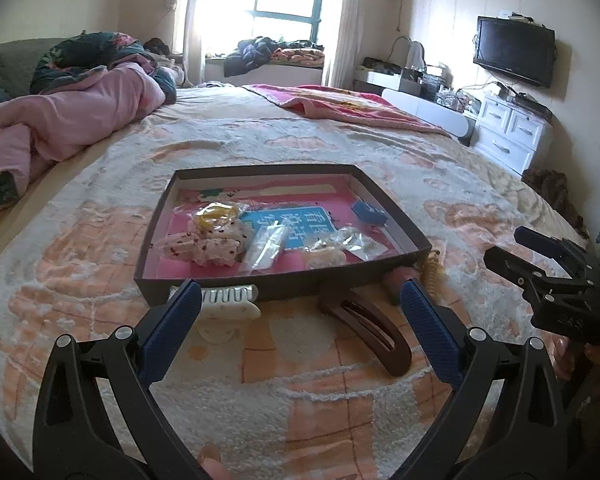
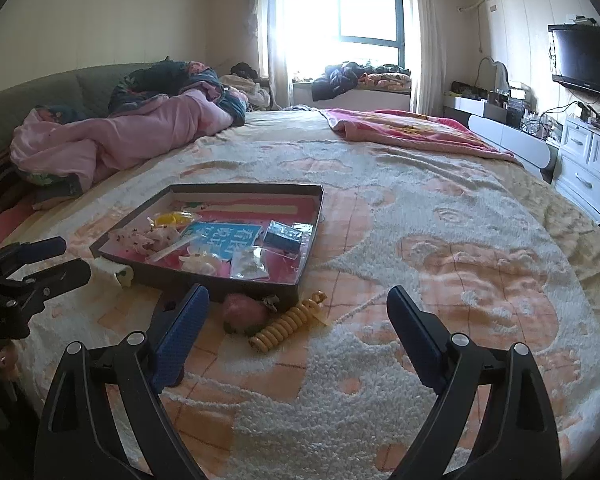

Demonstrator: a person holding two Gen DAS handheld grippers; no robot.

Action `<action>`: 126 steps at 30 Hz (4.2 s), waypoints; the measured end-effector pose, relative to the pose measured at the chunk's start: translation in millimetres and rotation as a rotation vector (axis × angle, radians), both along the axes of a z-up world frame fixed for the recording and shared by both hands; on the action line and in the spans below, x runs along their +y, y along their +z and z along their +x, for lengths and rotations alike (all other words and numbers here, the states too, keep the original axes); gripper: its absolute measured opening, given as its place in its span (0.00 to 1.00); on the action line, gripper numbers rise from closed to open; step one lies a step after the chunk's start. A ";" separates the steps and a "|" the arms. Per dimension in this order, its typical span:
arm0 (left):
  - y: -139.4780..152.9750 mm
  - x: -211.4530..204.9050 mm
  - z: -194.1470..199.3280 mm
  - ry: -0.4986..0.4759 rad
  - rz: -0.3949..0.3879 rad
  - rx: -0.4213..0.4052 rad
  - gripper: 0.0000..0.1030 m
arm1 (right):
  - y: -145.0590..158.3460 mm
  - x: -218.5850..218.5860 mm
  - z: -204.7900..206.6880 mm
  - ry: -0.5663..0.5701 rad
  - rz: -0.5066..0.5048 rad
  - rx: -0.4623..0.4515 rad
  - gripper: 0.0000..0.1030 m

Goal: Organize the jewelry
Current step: 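Withdraw both tools toward the brown claw clip and orange spiral hair tie, then grasp the brown claw clip with the left tool while the right tool grasps the orange spiral hair tie, then carry the claw clip with the left tool over the tray while the right tool carries the spiral tie there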

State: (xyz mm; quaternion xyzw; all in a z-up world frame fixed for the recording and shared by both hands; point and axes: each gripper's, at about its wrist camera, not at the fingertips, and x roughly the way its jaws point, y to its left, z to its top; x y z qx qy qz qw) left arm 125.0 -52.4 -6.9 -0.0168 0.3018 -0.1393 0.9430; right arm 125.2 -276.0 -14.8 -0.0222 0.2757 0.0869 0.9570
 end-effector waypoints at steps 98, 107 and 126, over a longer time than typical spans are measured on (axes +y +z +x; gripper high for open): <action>-1.6 31.9 85.8 0.092 -0.066 0.072 0.03 | 7.0 63.6 92.7 0.169 0.131 0.079 0.17; -15.4 29.9 108.6 0.088 -0.042 0.108 0.03 | -2.6 60.5 120.6 0.148 0.109 0.104 0.17; -44.3 28.8 126.3 0.073 -0.019 0.180 0.03 | -44.0 56.0 140.1 0.117 0.070 0.210 0.18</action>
